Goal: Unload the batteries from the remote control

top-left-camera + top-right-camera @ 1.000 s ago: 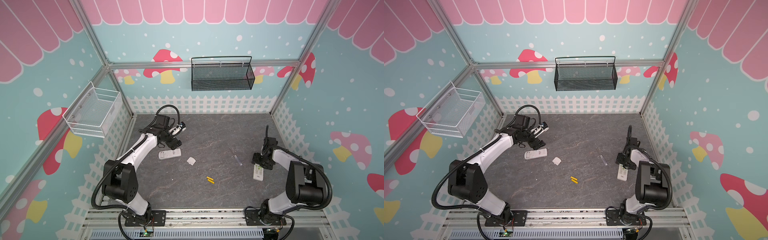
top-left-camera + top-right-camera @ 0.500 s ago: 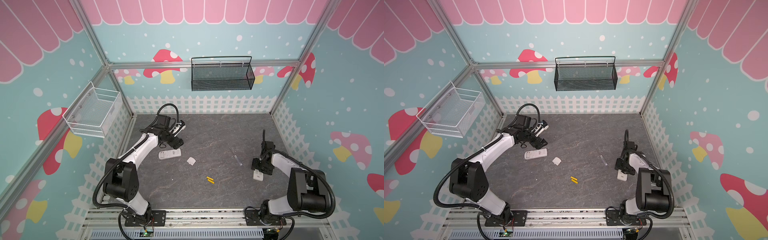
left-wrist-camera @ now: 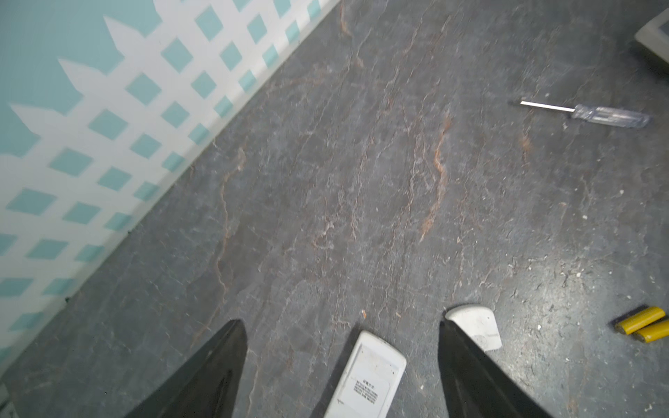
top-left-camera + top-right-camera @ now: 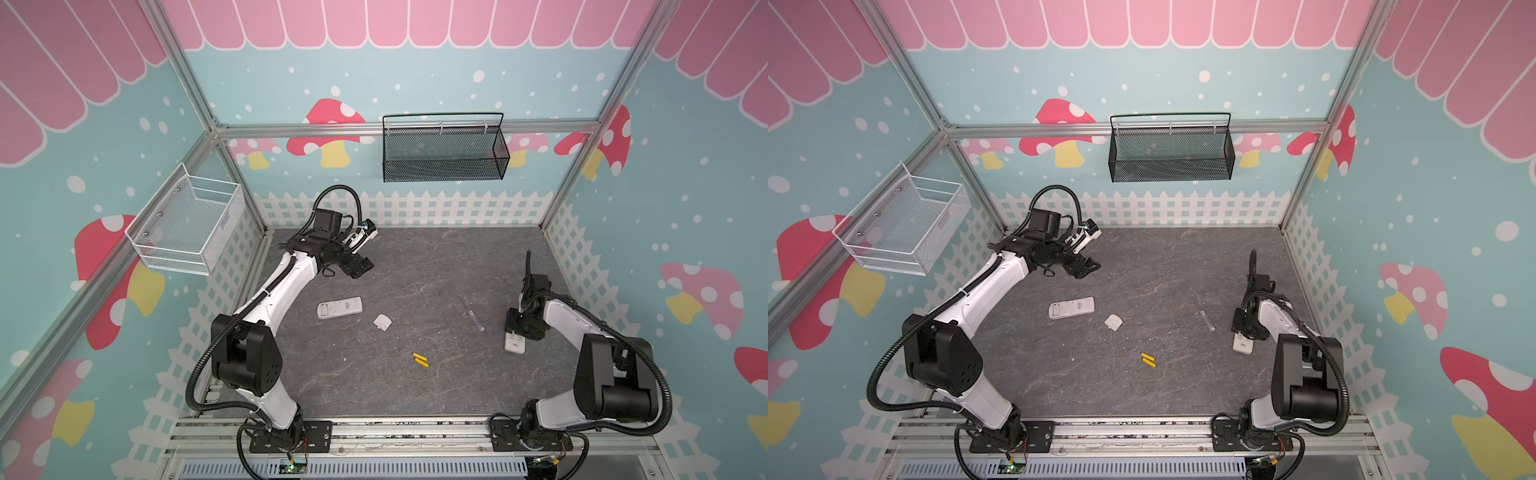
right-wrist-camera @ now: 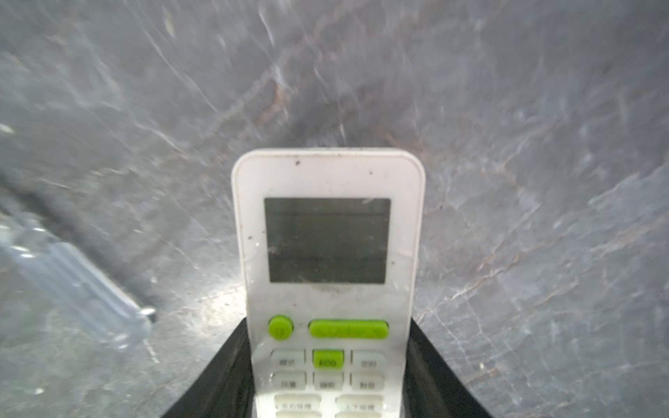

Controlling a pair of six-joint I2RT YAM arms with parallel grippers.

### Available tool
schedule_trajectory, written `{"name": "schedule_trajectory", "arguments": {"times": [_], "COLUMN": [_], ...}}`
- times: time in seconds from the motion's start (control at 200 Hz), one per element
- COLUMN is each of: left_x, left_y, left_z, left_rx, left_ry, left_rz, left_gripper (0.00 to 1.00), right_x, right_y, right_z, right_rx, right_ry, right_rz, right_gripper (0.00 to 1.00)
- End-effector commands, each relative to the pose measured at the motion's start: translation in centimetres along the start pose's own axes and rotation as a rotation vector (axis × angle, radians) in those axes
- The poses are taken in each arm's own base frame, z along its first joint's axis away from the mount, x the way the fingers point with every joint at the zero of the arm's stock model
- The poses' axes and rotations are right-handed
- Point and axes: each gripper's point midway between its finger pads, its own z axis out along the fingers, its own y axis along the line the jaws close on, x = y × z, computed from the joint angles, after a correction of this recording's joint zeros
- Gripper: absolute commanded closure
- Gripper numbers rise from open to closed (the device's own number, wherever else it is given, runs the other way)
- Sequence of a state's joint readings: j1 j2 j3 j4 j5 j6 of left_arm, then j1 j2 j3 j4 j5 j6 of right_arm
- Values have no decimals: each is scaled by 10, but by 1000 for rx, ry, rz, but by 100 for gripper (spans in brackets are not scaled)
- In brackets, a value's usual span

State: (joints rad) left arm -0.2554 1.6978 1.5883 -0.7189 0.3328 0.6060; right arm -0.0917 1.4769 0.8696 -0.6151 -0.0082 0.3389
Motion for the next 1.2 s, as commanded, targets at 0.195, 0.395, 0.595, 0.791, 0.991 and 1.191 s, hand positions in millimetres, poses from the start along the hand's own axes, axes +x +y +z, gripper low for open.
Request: {"name": "schedule_trajectory", "arguments": {"times": [0.195,0.395,0.595,0.791,0.991,1.191], "left_x": [-65,-70,-69,-66,-74,-58], "left_y": [-64,-109,-128,-141,-154,-165], "left_z": [-30,-63,-68,-54,-44,-27], "left_rx": [245,443,464,441,435,473], "left_ry": [-128,-252,-328,-362,-416,-382], "left_rz": [330,615,970,1337,1482,1595], "left_gripper": [17,17,17,18,22,25], "right_x": [-79,-67,-32,-3,9,17], "right_y": [130,200,240,267,285,296], "right_z": [-101,-156,-182,-176,-162,-168], "right_rx": [-368,-651,-940,-1100,-1152,-1216], "right_ry": [-472,-709,-749,-663,-570,-542], "right_rz": [-551,-906,-1098,-1226,-1276,-1300], "right_gripper": [64,79,80,80,80,80]}}
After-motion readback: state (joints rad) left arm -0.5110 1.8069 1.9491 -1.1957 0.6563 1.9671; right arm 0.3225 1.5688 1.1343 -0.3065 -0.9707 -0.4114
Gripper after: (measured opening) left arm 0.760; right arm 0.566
